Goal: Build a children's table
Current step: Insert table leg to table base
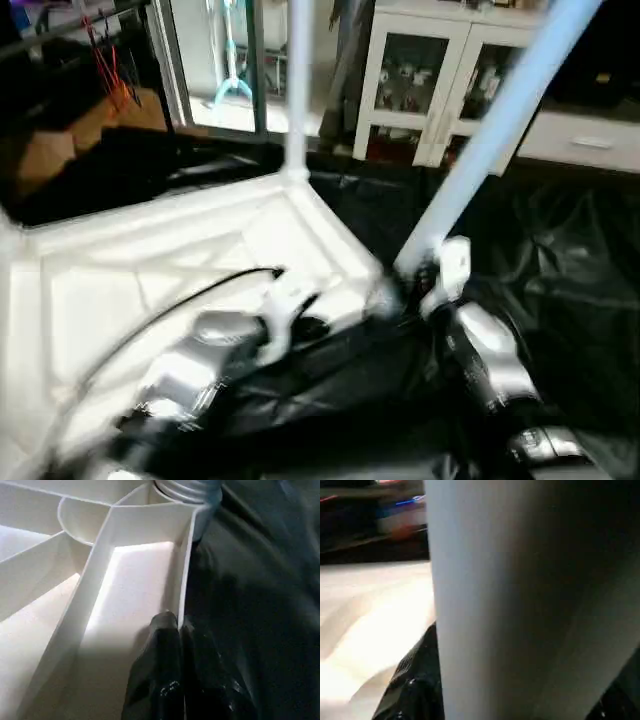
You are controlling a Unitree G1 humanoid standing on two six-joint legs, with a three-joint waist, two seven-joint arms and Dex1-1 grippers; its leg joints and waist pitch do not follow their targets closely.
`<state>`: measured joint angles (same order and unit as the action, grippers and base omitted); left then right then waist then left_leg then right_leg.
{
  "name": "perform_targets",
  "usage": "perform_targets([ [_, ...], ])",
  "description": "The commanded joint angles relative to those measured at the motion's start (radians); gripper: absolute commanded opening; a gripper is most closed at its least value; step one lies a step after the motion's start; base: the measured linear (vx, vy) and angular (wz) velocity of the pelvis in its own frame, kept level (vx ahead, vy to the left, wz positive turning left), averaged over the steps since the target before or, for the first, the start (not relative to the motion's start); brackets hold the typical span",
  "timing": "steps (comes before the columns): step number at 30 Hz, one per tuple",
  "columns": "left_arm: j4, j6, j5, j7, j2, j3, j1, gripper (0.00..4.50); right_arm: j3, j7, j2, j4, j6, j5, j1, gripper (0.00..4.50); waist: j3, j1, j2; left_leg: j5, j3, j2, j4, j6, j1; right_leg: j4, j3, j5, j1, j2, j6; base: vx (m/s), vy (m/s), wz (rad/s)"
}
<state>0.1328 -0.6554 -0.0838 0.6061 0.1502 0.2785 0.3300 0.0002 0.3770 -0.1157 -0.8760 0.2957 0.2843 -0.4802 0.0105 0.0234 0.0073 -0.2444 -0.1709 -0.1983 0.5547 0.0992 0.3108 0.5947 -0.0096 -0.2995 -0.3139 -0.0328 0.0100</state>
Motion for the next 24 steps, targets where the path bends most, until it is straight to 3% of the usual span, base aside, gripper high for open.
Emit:
perform_targets([
  [1, 0.122, 0.097, -0.039, -0.328, -0.116, -0.205, 0.033, 0.0, -0.037, -0.259, 0.028, -0.249, -0.182, -0.007, 0.069, 1.93, -0.034, -0.002, -0.004, -0.274, 0.015, -0.033, -0.076, -0.002, 0.011, -0.097, 0.045, -0.167, -0.031, -0.084, 0.155, 0.0, 0.0, 0.0],
  [3, 0.168, 0.153, -0.066, -0.441, -0.198, -0.264, 0.066, 0.0, -0.058, -0.363, 0.057, -0.274, -0.171, 0.005, 0.038, 1.93, -0.031, -0.011, 0.0, -0.255, 0.01, -0.032, -0.072, -0.019, 0.004, -0.101, 0.047, -0.167, -0.038, -0.085, 0.149, 0.0, 0.0, 0.0],
  [4, 0.189, 0.17, -0.083, -0.488, -0.239, -0.289, 0.084, 0.0, -0.076, -0.41, 0.078, -0.285, -0.175, 0.023, 0.022, 1.93, -0.028, -0.015, -0.002, -0.236, 0.01, -0.034, -0.07, -0.024, 0.006, -0.1, 0.047, -0.134, -0.033, -0.085, 0.149, 0.0, 0.0, 0.0],
  [5, 0.205, 0.183, -0.094, -0.535, -0.274, -0.311, 0.098, 0.0, -0.087, -0.449, 0.095, -0.291, -0.178, 0.03, 0.009, 1.93, -0.027, -0.026, 0.005, -0.207, 0.012, -0.034, -0.07, -0.024, 0.016, -0.092, 0.046, -0.053, -0.028, -0.083, 0.149, 0.0, 0.0, 0.0],
  [6, 0.205, 0.183, -0.094, -0.535, -0.274, -0.311, 0.098, 0.0, -0.087, -0.449, 0.095, -0.291, -0.178, 0.03, 0.009, 1.93, -0.025, -0.015, 0.006, -0.193, 0.011, -0.033, -0.069, -0.024, 0.026, -0.085, 0.044, 0.009, -0.02, -0.078, 0.149, 0.0, 0.0, 0.0],
  [7, 0.211, 0.188, -0.096, -0.549, -0.291, -0.314, 0.105, 0.0, -0.083, -0.459, 0.103, -0.29, -0.174, 0.019, 0.001, 1.93, -0.023, -0.014, 0.006, -0.123, 0.025, -0.036, -0.072, -0.025, 0.039, -0.077, 0.035, 0.133, 0.0, -0.086, 0.128, 0.0, 0.0, 0.0],
  [8, 0.208, 0.181, -0.091, -0.529, -0.3, -0.305, 0.109, 0.0, -0.071, -0.452, 0.111, -0.285, -0.166, -0.01, -0.011, 1.93, -0.023, -0.01, 0.009, -0.102, 0.027, -0.036, -0.069, -0.026, 0.038, -0.072, 0.035, 0.191, -0.002, -0.084, 0.119, 0.0, 0.0, 0.0],
  [9, 0.199, 0.166, -0.085, -0.485, -0.303, -0.286, 0.111, 0.0, -0.054, -0.43, 0.119, -0.278, -0.157, -0.045, -0.025, 1.93, -0.02, -0.002, 0.007, -0.073, 0.029, -0.042, -0.066, 0.002, 0.03, -0.063, 0.029, 0.308, -0.002, -0.08, 0.106, 0.0, 0.0, 0.0],
  [11, 0.186, 0.153, -0.084, -0.421, -0.286, -0.264, 0.103, 0.0, -0.053, -0.397, 0.123, -0.273, -0.147, -0.053, -0.03, 1.93, -0.014, -0.001, 0.001, -0.065, 0.026, -0.042, -0.062, 0.015, 0.022, -0.059, 0.029, 0.361, -0.001, -0.078, 0.105, 0.0, 0.0, 0.0],
  [12, 0.167, 0.143, -0.088, -0.349, -0.26, -0.243, 0.088, 0.0, -0.064, -0.356, 0.127, -0.265, -0.135, -0.042, -0.031, 1.93, -0.012, -0.001, -0.004, -0.028, 0.026, -0.036, -0.059, 0.013, 0.032, -0.053, 0.029, 0.427, 0.009, -0.076, 0.096, 0.0, 0.0, 0.0],
  [13, 0.156, 0.141, -0.093, -0.303, -0.233, -0.227, 0.079, 0.0, -0.073, -0.328, 0.128, -0.265, -0.136, -0.03, -0.033, 1.93, -0.011, -0.004, -0.003, -0.022, 0.025, -0.034, -0.057, 0.01, 0.031, -0.052, 0.03, 0.47, 0.006, -0.077, 0.082, 0.0, 0.0, 0.0],
  [16, 0.116, 0.139, -0.111, -0.18, -0.118, -0.154, 0.04, 0.0, -0.071, -0.243, 0.102, -0.25, -0.155, -0.016, -0.02, 1.93, -0.014, 0.002, -0.005, -0.091, 0.023, -0.039, -0.063, 0.028, 0.025, -0.057, 0.028, 0.419, 0.002, -0.078, 0.081, 0.0, 0.0, 0.0],
  [20, 0.01, 0.088, -0.146, 0.025, 0.025, -0.058, -0.03, 0.0, -0.057, -0.171, 0.054, -0.218, -0.172, -0.024, 0.012, 1.93, -0.017, -0.002, -0.005, -0.1, 0.02, -0.043, -0.066, 0.041, 0.02, -0.059, 0.031, 0.367, -0.002, -0.074, 0.081, 0.0, 0.0, 0.0],
  [22, -0.125, 0.008, -0.252, 0.154, 0.092, -0.08, -0.077, 0.0, -0.071, -0.116, 0.011, -0.194, -0.18, -0.033, 0.035, 1.93, -0.015, -0.004, -0.004, -0.042, 0.018, -0.042, -0.065, 0.063, 0.022, -0.051, 0.031, 0.434, 0.004, -0.071, 0.095, 0.0, 0.0, 0.0],
  [24, -0.155, -0.014, -0.273, 0.166, 0.099, -0.098, -0.078, 0.0, -0.077, -0.102, 0.0, -0.187, -0.18, -0.034, 0.041, 1.93, -0.016, -0.003, -0.006, -0.027, 0.016, -0.041, -0.064, 0.076, 0.019, -0.048, 0.028, 0.47, 0.002, -0.066, 0.098, 0.0, 0.0, 0.0],
])
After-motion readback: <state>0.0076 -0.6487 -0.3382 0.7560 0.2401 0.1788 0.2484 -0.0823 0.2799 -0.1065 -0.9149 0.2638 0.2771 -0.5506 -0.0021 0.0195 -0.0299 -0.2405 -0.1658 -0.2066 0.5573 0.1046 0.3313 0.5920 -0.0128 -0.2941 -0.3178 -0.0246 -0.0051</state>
